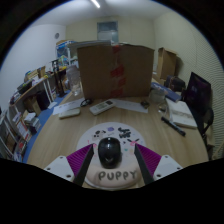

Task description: Arrange mouse

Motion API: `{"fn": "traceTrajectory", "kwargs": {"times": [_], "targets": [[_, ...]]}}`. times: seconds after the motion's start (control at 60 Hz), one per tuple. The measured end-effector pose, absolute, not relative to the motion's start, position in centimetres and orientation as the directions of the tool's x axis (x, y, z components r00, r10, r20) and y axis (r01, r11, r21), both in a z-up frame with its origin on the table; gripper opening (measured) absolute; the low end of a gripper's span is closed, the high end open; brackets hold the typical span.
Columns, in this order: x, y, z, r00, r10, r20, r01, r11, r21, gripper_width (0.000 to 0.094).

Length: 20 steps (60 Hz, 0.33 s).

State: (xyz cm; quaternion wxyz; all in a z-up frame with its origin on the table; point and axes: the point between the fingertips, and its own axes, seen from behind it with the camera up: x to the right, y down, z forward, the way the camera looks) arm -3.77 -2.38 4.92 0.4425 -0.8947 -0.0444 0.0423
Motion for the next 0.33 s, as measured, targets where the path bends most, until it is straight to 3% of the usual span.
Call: {"fn": "traceTrajectory", "kwargs": {"times": [0.183,0.333], "targets": [[0.8,-7.4,12.2,0.991,0.086,-0.101,-0.038,-0.548,-0.836,0.085],[3.7,-10.8,15.0,0.988,0.098,-0.115,-0.042,-0.557,-0.83,0.0838]]}}
